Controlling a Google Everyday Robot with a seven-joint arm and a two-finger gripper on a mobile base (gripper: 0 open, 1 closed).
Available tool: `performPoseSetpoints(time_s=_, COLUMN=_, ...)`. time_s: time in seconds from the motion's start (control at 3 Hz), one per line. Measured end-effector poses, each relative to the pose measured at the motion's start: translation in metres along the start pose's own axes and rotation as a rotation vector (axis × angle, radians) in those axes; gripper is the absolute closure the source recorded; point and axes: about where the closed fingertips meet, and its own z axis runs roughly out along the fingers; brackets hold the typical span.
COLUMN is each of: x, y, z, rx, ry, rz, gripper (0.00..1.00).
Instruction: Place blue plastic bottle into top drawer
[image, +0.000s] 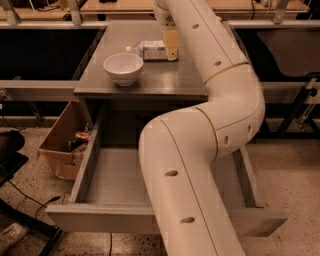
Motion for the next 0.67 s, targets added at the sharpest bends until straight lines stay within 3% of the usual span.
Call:
performPoseSetpoints(time_s=0.33, x=-0.003, y=-0.007, z=0.009, rx=0.025, ry=0.001, rz=-0.024, gripper=0.0)
performPoseSetpoints(time_s=0.67, x=0.006, y=-0.004, z=0.036, rx=0.003, ry=0.08, rz=-0.036, gripper=0.0)
